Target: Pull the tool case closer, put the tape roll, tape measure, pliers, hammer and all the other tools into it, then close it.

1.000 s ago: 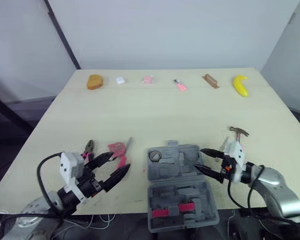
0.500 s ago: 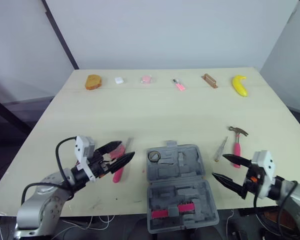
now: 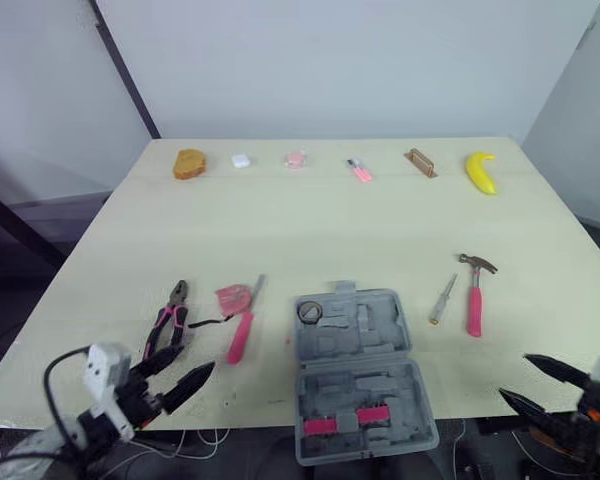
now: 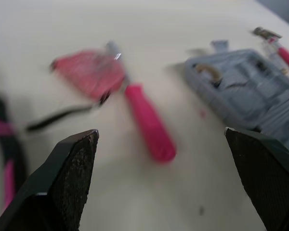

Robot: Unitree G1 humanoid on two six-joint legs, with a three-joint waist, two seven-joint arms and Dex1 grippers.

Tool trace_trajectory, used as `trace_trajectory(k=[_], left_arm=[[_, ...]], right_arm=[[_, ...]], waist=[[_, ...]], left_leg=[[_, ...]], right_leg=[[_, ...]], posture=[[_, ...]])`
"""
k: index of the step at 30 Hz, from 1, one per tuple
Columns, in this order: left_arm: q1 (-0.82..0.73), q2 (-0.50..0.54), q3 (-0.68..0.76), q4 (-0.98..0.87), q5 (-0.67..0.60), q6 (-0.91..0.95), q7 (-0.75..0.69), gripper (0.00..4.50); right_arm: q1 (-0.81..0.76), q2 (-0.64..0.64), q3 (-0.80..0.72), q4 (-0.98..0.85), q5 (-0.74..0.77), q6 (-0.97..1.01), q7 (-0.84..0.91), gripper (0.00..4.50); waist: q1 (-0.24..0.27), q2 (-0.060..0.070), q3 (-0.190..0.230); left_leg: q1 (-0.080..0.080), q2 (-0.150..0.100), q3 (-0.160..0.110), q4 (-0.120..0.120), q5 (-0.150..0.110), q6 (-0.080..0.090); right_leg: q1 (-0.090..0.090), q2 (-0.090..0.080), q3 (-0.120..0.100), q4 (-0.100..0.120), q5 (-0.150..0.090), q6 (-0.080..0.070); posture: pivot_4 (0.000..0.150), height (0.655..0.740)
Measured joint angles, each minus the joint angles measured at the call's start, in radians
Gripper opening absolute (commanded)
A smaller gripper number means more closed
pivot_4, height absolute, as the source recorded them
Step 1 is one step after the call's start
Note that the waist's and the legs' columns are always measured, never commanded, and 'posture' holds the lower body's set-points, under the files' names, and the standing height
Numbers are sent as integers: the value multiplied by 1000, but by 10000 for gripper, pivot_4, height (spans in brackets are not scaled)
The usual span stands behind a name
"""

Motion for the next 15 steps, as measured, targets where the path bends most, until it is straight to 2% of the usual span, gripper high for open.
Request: trace_trajectory(k=[5, 10, 15], left_arm=[[44, -17, 41, 39, 3, -41, -13, 45000], [32, -19, 42, 38, 2, -52, -19, 45000], [-84, 48, 40, 24, -1, -22, -13, 45000]], right_arm=[[34, 12, -29, 85, -7, -71, 27, 44470], [-9, 6, -28, 95, 10, -76, 35, 44470], [-123, -64, 32, -33, 70, 6, 47, 44470]], waist=[[1, -3, -2], [0, -3, -3], [1, -4, -4]], left_leg=[[1, 0, 1, 0, 0, 0], [2, 1, 2, 0, 0, 0], [2, 0, 1, 1, 0, 0]], right_leg=[[0, 0, 1, 0, 0, -1], [0, 0, 1, 0, 0, -1], [1, 1, 1, 1, 1, 1]], posture=[[1500, 7400], [1500, 7400], [1500, 7400]])
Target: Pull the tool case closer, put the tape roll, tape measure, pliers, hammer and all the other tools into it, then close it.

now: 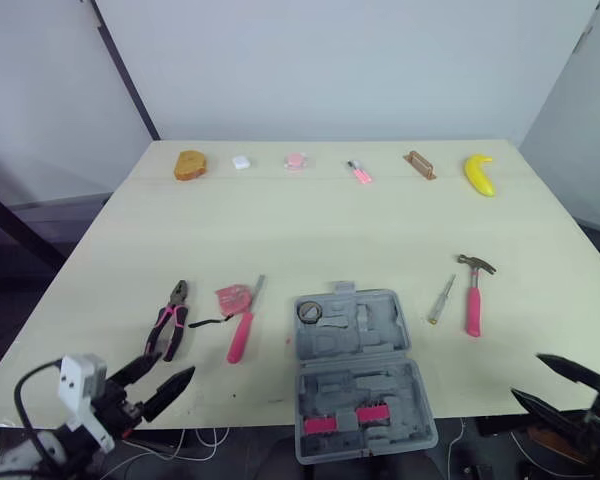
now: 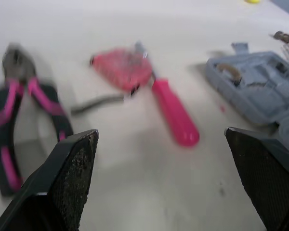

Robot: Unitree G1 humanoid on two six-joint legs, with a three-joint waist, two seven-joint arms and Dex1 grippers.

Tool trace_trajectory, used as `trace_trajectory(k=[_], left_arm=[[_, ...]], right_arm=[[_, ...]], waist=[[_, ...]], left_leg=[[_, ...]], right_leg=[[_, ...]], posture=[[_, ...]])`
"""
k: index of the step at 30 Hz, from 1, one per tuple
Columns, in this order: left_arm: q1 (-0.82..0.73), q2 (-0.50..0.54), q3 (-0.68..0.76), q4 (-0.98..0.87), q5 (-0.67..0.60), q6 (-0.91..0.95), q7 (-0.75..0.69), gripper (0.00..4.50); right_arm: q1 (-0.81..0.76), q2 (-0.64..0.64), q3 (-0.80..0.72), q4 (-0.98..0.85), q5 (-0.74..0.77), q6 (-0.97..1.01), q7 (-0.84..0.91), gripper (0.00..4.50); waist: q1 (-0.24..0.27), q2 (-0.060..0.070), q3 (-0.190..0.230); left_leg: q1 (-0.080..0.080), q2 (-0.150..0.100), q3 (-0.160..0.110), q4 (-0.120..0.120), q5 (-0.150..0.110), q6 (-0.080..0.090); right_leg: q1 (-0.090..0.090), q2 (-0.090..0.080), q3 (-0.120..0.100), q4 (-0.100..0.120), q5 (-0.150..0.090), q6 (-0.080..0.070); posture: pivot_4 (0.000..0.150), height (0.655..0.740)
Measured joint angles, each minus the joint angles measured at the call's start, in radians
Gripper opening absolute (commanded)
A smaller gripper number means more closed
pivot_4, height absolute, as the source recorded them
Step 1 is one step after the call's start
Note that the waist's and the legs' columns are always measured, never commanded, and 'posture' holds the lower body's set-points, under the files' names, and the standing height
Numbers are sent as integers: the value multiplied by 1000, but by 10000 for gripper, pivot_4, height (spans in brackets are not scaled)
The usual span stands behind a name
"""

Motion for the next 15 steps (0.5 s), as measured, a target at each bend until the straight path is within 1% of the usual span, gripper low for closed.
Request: trace_trajectory(k=[3, 6, 7, 8, 11, 15], left_arm=[[-83, 54, -20, -2, 10, 49, 25, 45000], [-157, 110, -75, 0, 62, 104, 61, 45000], [-195, 148, -115, 9, 94, 136, 72, 45000], [-268, 196, -172, 29, 127, 187, 70, 45000], [-354, 277, -274, 113, 204, 204, 26, 45000], [-439, 316, -364, 233, 291, 196, -31, 45000]], right_arm=[[-78, -43, 61, -77, 44, 63, 0, 44470], [-159, -80, 110, -138, 87, 125, -5, 44470], [-201, -98, 139, -171, 104, 152, -6, 44470], [-262, -123, 184, -227, 125, 185, -6, 44470], [-317, -128, 237, -254, 139, 228, -14, 44470], [-341, -129, 266, -257, 139, 252, -28, 44470]], waist=[[1, 0, 0], [0, 0, 0], [0, 0, 0], [1, 0, 0], [0, -1, 1], [-2, -1, 1]], left_leg=[[0, 0, -1, 0, 0, 0], [0, -1, -1, 0, 0, 0], [0, -1, -1, 0, 0, 0], [0, -1, -2, 0, 0, 0], [-1, -3, -2, 0, 0, 0], [-2, -3, -2, 0, 0, 0]], right_leg=[[0, 0, 0, 0, 1, 2], [0, 0, 0, 0, 1, 2], [0, 0, 0, 0, 1, 2], [0, 1, -1, 0, 1, 2], [0, 1, -1, 0, 1, 2], [-1, 0, -1, 0, 1, 2]], posture=[[1500, 7400], [1500, 7400], [1500, 7400], [1500, 7400], [1500, 7400], [1500, 7400]])
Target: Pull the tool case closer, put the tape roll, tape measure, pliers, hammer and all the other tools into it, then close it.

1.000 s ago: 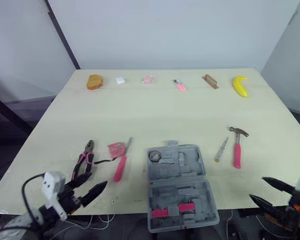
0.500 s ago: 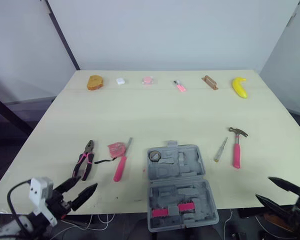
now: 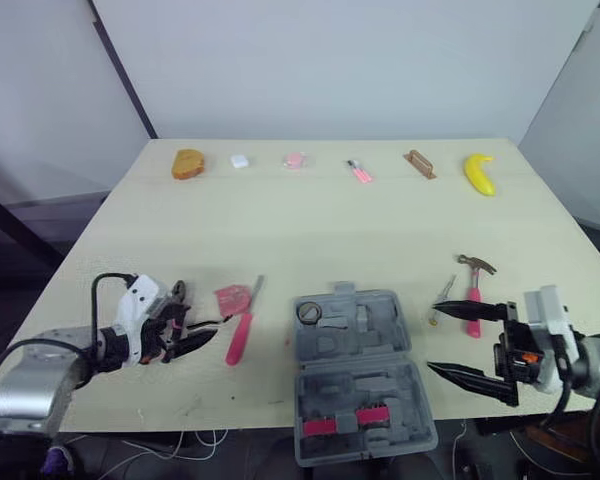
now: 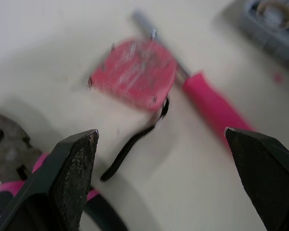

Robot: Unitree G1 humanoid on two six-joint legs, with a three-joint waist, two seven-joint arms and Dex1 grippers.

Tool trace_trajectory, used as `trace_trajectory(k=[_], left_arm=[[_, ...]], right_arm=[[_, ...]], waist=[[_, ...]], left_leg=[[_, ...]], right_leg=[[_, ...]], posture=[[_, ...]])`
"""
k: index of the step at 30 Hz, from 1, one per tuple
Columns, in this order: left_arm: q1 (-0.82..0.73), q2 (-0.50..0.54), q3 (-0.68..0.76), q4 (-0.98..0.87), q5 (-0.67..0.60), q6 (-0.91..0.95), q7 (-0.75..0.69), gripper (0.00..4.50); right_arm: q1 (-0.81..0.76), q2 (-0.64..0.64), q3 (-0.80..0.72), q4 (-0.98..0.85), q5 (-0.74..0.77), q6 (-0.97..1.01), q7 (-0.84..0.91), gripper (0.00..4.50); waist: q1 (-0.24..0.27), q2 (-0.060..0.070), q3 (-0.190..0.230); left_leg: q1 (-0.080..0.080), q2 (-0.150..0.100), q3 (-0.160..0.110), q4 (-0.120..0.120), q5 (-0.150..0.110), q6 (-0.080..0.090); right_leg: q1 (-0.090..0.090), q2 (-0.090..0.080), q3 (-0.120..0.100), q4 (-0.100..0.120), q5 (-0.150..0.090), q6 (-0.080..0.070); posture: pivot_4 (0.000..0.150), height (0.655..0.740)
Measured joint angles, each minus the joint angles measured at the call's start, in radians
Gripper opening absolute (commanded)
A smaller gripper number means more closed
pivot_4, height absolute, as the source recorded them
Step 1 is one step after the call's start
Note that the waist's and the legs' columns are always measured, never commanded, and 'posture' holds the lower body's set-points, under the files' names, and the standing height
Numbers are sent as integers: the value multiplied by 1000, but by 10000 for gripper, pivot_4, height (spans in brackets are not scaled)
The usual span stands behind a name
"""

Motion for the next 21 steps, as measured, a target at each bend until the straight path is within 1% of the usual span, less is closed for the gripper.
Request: trace_trajectory(k=[4, 7, 9, 12, 15, 18, 21], left_arm=[[-114, 11, -114, 133, 96, -36, -45, 45000], [-183, -15, -152, 198, 143, -83, -56, 45000], [-214, -47, -167, 237, 164, -101, -59, 45000], [-240, -68, -182, 266, 187, -129, -60, 45000], [-253, -88, -182, 285, 206, -140, -53, 37166], [-236, -104, -175, 253, 216, -116, -28, 23208], [-179, -122, -144, 167, 210, -64, 13, 9574]], right_arm=[[5, -2, 2, -6, -3, 2, -1, 44470], [6, -2, 2, -11, -2, 10, -10, 44470], [11, -1, 1, -23, -2, 15, -20, 44470], [17, -1, 1, -38, -2, 16, -24, 44470], [27, -1, 0, -50, 1, 20, -32, 45000], [32, -1, -1, -72, 8, 29, -45, 45000], [36, -1, -3, -74, 9, 30, -53, 45000]], waist=[[2, 0, 0], [5, 0, 0], [5, 0, 0], [5, 0, 0], [11, 1, -1], [14, 2, -2], [13, 3, -2]], left_leg=[[-1, -2, 0, 0, 0, 0], [-1, -1, -1, 1, 0, 0], [-1, -1, -1, 1, 0, 0], [-1, -1, -1, 1, 0, 0], [-1, -1, -1, 2, 0, 0], [0, 0, -1, 3, 0, 0], [0, 0, -1, 3, 0, 0]], right_leg=[[0, 0, -1, 1, 0, 0], [0, 0, -1, 1, 0, 0], [0, 0, -1, 1, 0, 0], [0, 0, -1, 2, 0, 0], [0, -1, -1, 2, 0, 0], [1, -1, -1, 2, 0, 1], [1, -1, 0, 2, 1, 1]], posture=[[1500, 7400], [1500, 7400], [1500, 7400], [1500, 7400], [1500, 7400], [1500, 7400], [1500, 7400]])
